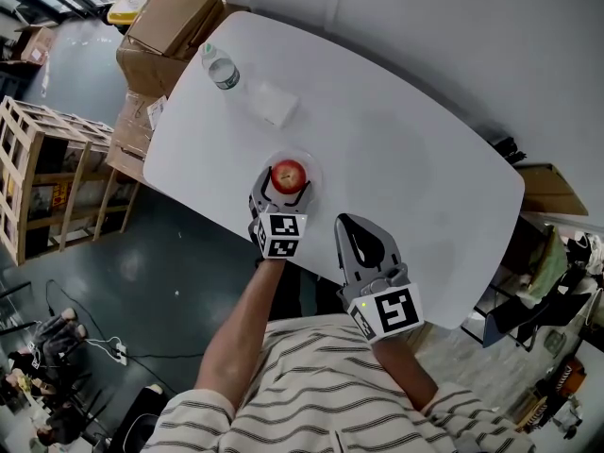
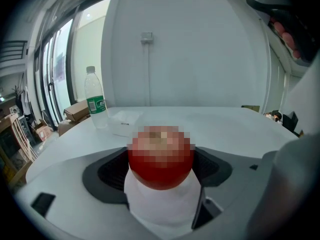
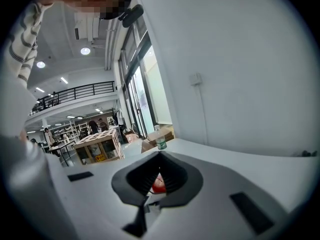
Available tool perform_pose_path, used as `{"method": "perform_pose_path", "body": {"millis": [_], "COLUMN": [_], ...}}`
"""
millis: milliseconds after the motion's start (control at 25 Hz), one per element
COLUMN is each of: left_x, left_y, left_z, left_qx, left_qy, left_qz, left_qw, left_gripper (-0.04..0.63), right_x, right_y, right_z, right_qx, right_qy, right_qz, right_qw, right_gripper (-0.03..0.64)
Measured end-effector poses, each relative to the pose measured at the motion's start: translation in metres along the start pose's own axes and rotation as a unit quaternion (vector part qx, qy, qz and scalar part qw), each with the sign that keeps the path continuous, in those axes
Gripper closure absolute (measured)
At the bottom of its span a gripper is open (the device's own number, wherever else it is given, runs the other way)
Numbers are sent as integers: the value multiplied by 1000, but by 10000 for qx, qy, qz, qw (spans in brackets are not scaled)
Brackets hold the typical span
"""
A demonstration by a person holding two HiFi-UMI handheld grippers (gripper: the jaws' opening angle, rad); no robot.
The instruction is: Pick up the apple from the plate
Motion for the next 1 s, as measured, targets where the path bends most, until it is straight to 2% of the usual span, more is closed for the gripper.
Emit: {"method": "perform_pose_path", "body": {"millis": [760,1000], "left_x": [-6,-1], "left_y": [77,105], "left_z": [-47,-62], "left_qx": [586,629], "left_qy": [506,592], "left_qz": [-266,-340], "left_qw": [9966,9957], "left_gripper": [216,215], "right_x": [-18,-25], "right_y": [19,26], "right_z": [-16,-21], "right_qx": [268,367], "right_qy": [213,250], "right_qz": [-87,-170], "right_qw": [9994,9989], "right_gripper": [604,604]}}
Point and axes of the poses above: the fingertips, and each gripper's own axes: y backward along the fingers, x to its right, z out of its underside, the point moved 6 cm from there along y, backward along the fingers, and after that the axes turned 3 degrees about -x, right-handed, at the moved point
